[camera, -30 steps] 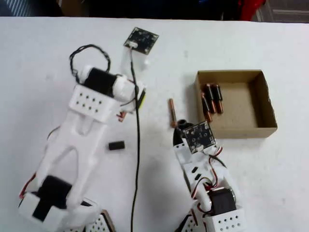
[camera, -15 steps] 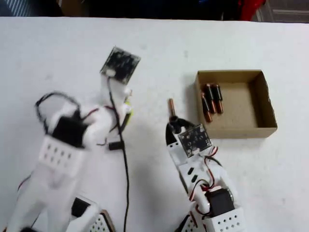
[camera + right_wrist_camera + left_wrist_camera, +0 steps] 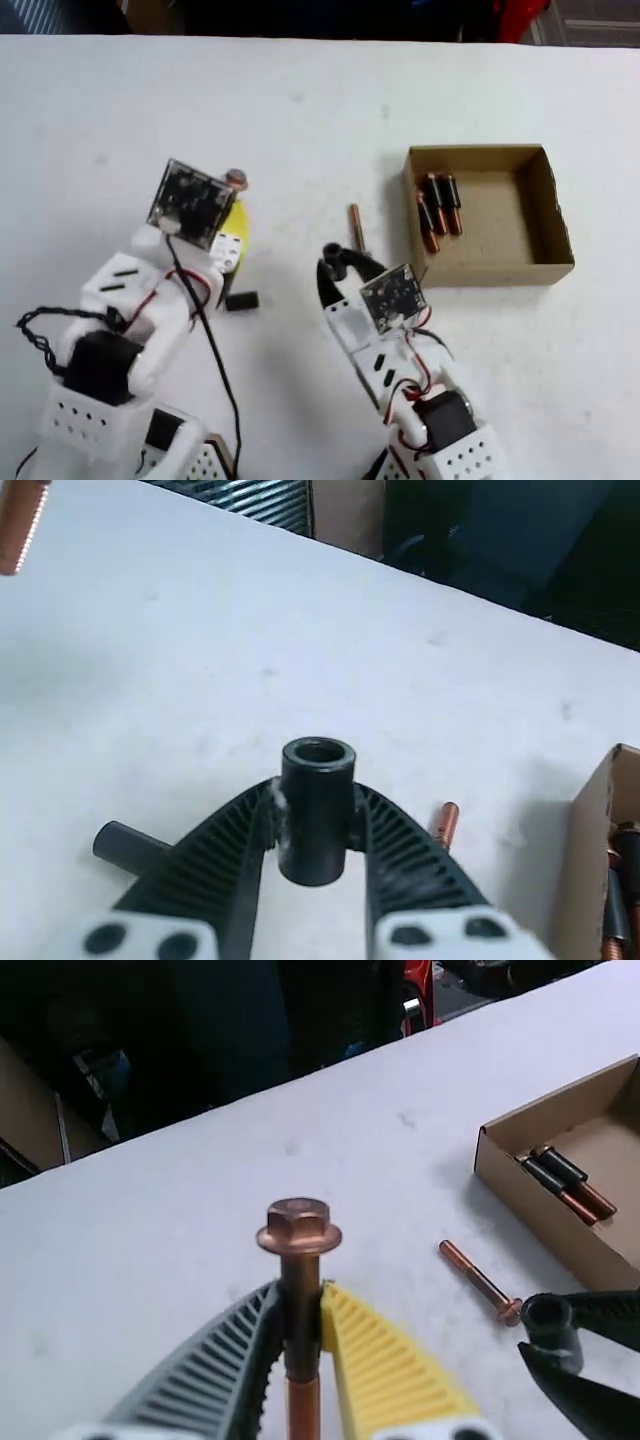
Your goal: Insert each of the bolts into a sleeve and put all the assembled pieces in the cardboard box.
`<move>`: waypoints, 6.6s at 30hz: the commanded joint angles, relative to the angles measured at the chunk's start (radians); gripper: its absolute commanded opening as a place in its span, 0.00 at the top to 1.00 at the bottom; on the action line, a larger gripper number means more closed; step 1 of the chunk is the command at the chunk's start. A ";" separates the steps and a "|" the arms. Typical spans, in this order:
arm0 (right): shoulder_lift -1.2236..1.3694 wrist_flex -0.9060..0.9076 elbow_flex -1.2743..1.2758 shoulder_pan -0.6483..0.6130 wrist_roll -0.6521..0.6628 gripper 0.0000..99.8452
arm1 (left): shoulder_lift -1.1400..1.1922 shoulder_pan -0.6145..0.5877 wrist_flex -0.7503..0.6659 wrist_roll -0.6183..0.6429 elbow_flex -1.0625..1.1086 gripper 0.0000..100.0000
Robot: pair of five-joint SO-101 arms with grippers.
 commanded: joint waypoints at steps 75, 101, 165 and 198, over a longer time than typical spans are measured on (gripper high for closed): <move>-0.010 -0.237 0.052 -0.182 0.006 0.98 | -0.254 0.203 -0.336 0.390 0.170 0.98; -0.010 -0.232 0.057 -0.179 0.006 0.98 | -0.656 0.211 -0.457 0.304 0.525 0.98; -0.010 -0.229 0.057 -0.177 0.012 0.98 | -0.667 0.248 -0.453 0.396 0.707 0.98; -0.010 -0.228 0.057 -0.177 0.014 0.98 | -0.667 0.242 -0.345 0.249 0.701 0.89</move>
